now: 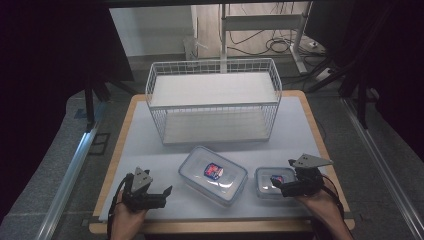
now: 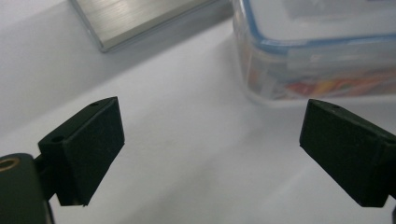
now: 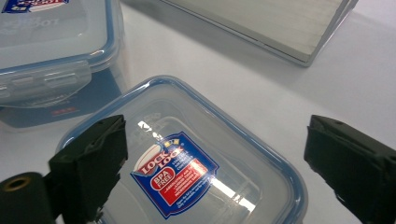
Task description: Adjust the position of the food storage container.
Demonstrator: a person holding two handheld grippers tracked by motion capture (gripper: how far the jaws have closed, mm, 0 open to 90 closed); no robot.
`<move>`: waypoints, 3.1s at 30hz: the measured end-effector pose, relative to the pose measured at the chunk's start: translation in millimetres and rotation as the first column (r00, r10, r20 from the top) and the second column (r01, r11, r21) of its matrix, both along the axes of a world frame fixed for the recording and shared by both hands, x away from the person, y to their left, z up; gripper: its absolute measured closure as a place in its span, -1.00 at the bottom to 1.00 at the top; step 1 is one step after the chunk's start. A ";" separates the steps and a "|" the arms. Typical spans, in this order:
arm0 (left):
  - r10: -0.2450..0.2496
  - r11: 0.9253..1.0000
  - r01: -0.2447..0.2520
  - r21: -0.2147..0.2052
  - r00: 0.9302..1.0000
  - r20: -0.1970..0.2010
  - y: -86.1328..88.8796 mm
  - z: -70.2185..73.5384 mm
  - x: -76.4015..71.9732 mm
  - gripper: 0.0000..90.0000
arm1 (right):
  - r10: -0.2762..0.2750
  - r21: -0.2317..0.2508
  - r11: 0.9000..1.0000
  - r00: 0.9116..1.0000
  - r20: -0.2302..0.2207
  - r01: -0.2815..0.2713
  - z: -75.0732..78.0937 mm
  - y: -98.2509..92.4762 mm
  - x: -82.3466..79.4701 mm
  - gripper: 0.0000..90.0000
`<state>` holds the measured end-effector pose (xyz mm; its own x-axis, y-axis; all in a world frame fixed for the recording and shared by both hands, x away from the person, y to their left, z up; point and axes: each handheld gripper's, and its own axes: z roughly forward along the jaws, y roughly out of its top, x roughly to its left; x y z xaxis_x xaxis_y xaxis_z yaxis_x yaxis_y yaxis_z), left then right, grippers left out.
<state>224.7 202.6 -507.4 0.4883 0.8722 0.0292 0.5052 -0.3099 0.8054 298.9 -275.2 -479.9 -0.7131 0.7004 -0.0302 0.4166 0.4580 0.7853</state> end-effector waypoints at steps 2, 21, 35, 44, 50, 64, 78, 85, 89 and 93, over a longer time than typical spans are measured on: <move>-0.002 1.000 0.002 -0.011 1.000 0.005 0.5 0.0 0.0 -0.93 | 0.003 0.009 1.000 1.000 -0.007 -0.003 0.5 -0.1 -0.4 -0.83; 0.003 1.000 -0.003 -0.006 1.000 0.002 -0.5 -0.4 0.1 -0.95 | 0.047 0.000 0.999 0.998 -0.032 -0.047 4.6 6.1 -5.3 -0.16; 0.005 1.000 -0.005 -0.004 1.000 0.001 -0.5 0.3 -0.5 -0.95 | 0.261 -0.023 0.964 0.962 -0.079 -0.264 6.5 43.8 -35.8 0.98; -0.007 1.000 0.007 0.017 1.000 -0.011 -4.0 -1.6 0.3 -0.95 | 0.286 -0.053 0.955 0.951 -0.116 -0.293 -10.4 64.3 -40.4 0.98; -0.014 1.000 0.014 0.025 1.000 -0.013 -5.6 -2.1 0.4 -0.94 | 0.258 -0.076 0.961 0.960 -0.105 -0.266 -12.1 60.3 -36.3 0.98; -0.016 1.000 0.016 0.014 1.000 -0.020 -5.0 -2.8 1.2 -0.94 | 0.145 -0.109 0.982 0.987 -0.076 -0.153 -10.7 32.3 -14.5 0.98; 0.015 1.000 -0.016 -0.016 0.998 -0.061 7.7 -0.7 25.9 -0.48 | 0.141 -0.058 0.988 0.988 -0.069 -0.145 -8.4 32.4 -12.6 0.97; -0.056 0.998 0.052 -0.038 0.994 -0.096 -0.7 -7.7 58.6 0.58 | 0.197 -0.030 0.979 0.976 -0.094 -0.200 -13.8 51.4 -19.7 0.98; -0.088 0.996 0.086 -0.024 0.989 -0.121 -9.7 -13.1 74.6 0.82 | 0.219 -0.009 0.975 0.969 -0.114 -0.221 -17.6 60.9 -21.9 0.98; -0.130 0.991 0.125 -0.045 0.982 -0.135 -15.2 -15.9 78.6 0.90 | 0.244 -0.001 0.969 0.961 -0.126 -0.246 -21.1 71.2 -24.1 0.98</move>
<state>303.4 187.4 -523.3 0.5924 0.8020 -0.0765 0.5701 -0.3502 0.7432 274.9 -204.0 -501.0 -0.8618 0.5038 0.0597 0.3838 0.5704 0.7262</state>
